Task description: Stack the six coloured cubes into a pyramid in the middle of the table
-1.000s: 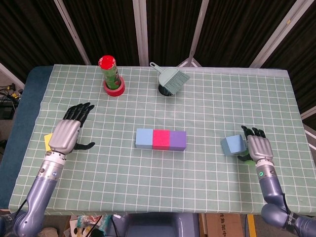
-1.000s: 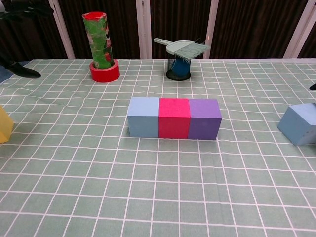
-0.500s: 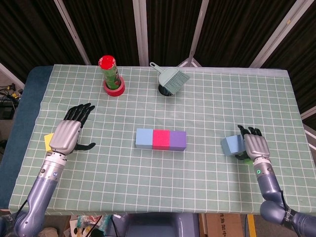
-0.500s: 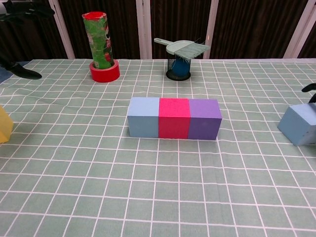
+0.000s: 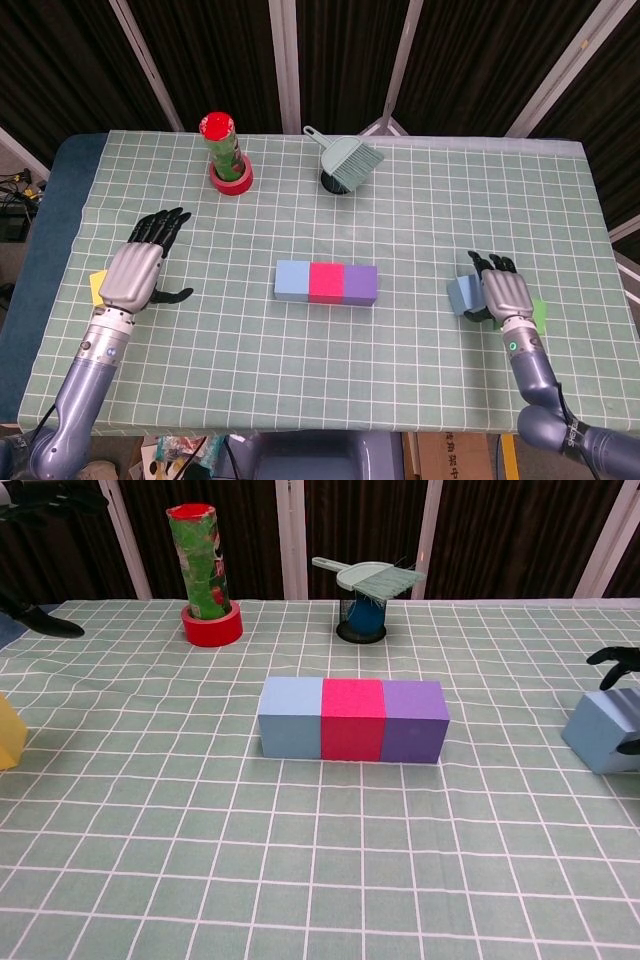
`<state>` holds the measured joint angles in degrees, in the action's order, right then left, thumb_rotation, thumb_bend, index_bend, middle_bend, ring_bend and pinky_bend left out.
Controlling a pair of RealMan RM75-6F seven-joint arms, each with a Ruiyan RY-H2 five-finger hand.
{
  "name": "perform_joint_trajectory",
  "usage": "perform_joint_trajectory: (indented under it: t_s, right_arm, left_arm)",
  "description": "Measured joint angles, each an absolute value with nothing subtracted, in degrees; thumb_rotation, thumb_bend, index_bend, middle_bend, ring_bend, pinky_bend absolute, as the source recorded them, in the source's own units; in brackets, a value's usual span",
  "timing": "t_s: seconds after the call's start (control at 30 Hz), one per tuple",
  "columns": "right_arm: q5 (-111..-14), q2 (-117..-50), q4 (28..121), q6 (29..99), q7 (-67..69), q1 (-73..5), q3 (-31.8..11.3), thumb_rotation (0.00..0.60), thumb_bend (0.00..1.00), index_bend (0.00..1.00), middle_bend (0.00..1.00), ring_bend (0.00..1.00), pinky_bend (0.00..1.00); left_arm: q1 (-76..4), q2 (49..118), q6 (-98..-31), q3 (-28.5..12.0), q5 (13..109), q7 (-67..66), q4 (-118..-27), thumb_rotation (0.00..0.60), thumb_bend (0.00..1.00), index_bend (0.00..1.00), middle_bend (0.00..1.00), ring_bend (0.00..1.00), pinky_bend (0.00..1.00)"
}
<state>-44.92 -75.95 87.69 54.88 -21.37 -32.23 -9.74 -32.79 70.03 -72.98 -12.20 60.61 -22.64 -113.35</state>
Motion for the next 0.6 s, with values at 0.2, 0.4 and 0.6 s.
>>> perform_joint_trajectory:
  t_s: [0.2,0.4,0.6]
  right_arm:
    - [-44.1,-76.8,86.9,55.0,-22.6,-33.5,-10.1,0.6,0.19,0.0,0.22,0.07,0.0]
    - [-42.9,-77.3,86.4,55.0,-23.4,-34.2,-10.3,0.6,0.19,0.0,0.23,0.08,0.0]
    - [-41.6,-77.3,86.4,55.1,-24.0,-34.4,-10.1,0.6,0.19,0.0,0.3,0.15,0.0]
  left_arm:
    - [-32.8,70.0,-72.9,-12.3,60.4,-22.6,-113.3,0.6,0.08,0.0,0.03,0.0,0.0]
    - [-32.9,70.1,-72.5,-12.3,60.1,-22.7,-113.2,0.6,0.08,0.0,0.03,0.0,0.0]
    - [-32.9,70.2,-72.2,-12.2,59.9,-22.6,-113.1,0.6,0.08,0.0,0.03,0.0,0.0]
